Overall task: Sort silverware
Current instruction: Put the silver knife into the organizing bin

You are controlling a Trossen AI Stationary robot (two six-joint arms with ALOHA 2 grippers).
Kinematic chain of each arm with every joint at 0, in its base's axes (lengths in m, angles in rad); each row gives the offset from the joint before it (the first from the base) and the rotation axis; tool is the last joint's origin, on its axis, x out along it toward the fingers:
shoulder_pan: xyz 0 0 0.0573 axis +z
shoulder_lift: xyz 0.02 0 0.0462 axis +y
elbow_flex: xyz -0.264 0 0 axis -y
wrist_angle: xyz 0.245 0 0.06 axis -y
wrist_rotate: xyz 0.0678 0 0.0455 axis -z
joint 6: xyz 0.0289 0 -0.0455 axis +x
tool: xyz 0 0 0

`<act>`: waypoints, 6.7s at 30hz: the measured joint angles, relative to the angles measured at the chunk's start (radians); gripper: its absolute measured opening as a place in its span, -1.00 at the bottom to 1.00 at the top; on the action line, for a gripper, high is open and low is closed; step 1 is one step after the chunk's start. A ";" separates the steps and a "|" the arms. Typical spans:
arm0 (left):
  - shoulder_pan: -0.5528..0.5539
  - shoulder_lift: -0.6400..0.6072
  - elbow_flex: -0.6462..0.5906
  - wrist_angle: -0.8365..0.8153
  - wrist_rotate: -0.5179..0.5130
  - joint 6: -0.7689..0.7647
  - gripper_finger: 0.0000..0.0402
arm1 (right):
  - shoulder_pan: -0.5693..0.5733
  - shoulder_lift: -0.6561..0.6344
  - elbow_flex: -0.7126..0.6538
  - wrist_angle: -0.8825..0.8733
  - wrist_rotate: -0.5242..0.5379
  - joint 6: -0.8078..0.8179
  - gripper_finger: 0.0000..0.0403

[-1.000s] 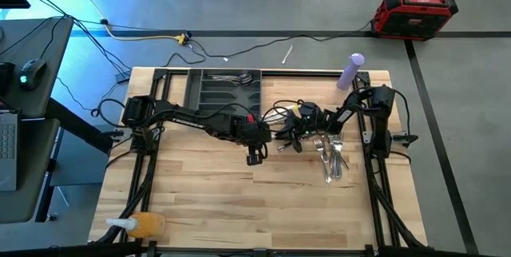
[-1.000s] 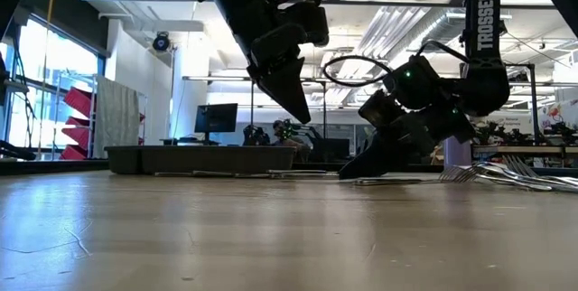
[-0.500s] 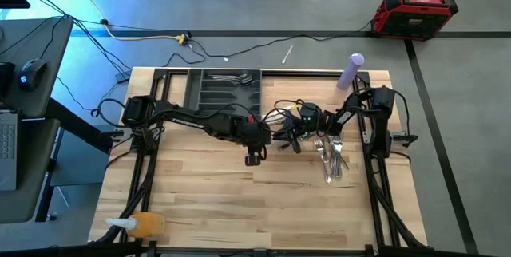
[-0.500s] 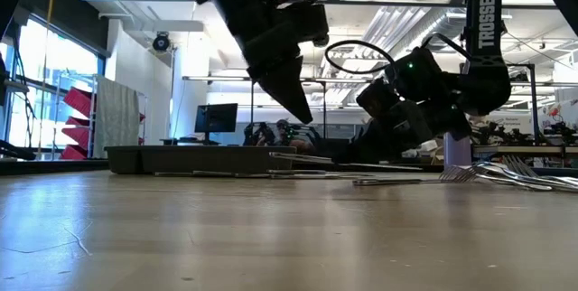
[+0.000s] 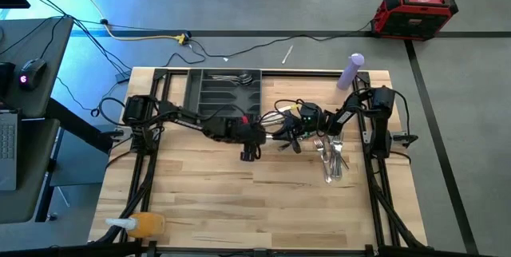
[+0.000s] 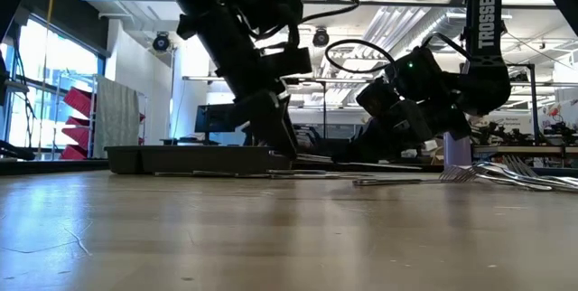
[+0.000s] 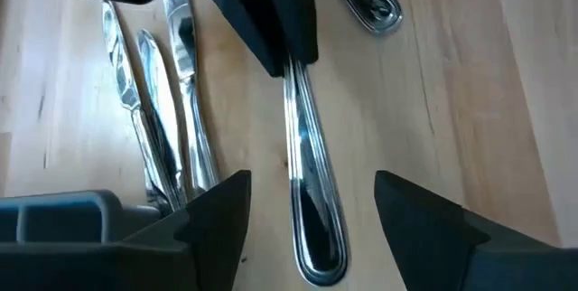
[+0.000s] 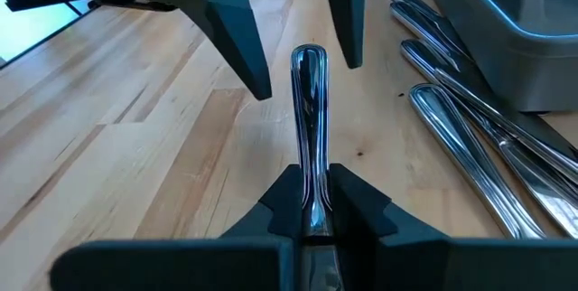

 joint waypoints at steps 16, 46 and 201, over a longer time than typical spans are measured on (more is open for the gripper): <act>0.006 0.068 -0.003 0.050 -0.025 0.013 -0.20 | 0.000 -0.001 0.001 -0.001 0.001 0.016 -0.90; -0.030 0.058 -0.002 0.032 -0.101 -0.031 -0.99 | 0.000 -0.180 0.000 -0.134 0.135 -0.068 -0.21; -0.089 -0.545 -0.071 -0.443 -0.151 -0.462 -0.42 | 0.015 -0.231 0.083 -0.660 -0.026 -0.227 -0.20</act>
